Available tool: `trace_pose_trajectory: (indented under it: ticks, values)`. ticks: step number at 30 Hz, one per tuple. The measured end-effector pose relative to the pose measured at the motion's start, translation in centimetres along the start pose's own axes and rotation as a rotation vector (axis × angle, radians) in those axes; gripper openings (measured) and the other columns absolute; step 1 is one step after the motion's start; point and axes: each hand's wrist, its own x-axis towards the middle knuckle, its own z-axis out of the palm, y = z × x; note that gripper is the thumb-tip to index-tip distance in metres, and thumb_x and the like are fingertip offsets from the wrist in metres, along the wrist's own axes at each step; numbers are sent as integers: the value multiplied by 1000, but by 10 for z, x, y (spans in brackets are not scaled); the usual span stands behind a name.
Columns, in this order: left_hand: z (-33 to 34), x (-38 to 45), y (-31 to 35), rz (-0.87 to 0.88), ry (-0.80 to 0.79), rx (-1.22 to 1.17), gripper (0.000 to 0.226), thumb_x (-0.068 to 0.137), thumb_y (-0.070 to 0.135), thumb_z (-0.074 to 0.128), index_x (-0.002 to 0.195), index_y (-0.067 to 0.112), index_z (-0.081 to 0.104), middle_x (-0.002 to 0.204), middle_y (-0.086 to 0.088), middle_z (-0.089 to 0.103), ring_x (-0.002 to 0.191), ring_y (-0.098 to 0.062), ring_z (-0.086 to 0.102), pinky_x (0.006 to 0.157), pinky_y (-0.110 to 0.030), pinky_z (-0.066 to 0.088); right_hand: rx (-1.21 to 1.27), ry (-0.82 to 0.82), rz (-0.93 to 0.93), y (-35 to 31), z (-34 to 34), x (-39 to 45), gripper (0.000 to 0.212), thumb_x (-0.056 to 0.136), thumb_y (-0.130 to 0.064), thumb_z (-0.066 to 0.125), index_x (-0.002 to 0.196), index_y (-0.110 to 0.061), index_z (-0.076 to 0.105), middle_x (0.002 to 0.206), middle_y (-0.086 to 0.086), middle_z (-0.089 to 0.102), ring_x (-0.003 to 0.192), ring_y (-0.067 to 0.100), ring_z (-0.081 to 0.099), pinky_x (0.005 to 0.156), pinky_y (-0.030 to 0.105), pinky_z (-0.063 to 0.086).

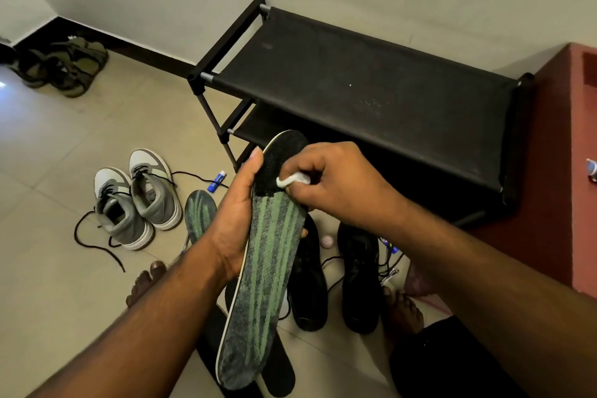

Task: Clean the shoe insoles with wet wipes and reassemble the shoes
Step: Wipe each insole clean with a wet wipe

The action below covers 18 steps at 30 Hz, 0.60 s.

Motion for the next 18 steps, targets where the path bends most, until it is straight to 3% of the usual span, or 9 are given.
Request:
trace_pose_trajectory:
  ticks: [2,6,9,14,18]
  values:
    - [0,0,2,0,-9,-18,68,85,70,41,94,13,78,91,-18,61,80,-29,56,75,-40,49,80,-57,57,0,-6,1,14,76,-6,73,84,-17,77,80,-10,70,71,3,65,67,21,53]
    - [0,2,0,16,-24,-13,75,86,70,43,114,7,71,101,-28,64,82,-33,60,77,-43,51,132,219,192,11,-23,8,7,77,-14,77,79,-20,75,66,-17,65,60,-3,57,56,10,41]
    - [3,2,-1,-17,-16,25,81,81,74,45,116,5,70,103,-29,63,80,-33,60,75,-41,51,159,319,283,13,-22,8,7,77,-12,74,76,-19,73,57,-15,60,52,-3,53,51,9,38]
    - [2,3,-4,-29,4,21,81,87,79,34,102,12,76,89,-17,66,77,-27,58,75,-40,49,268,169,258,-7,3,0,7,78,-13,74,77,-20,72,67,-6,67,57,2,57,55,22,49]
    - [6,0,-4,-68,-43,-38,83,89,76,32,85,9,80,80,-15,70,69,-25,67,67,-34,57,299,22,175,-19,9,-8,10,78,-9,73,79,-18,71,70,-9,67,61,0,61,55,15,49]
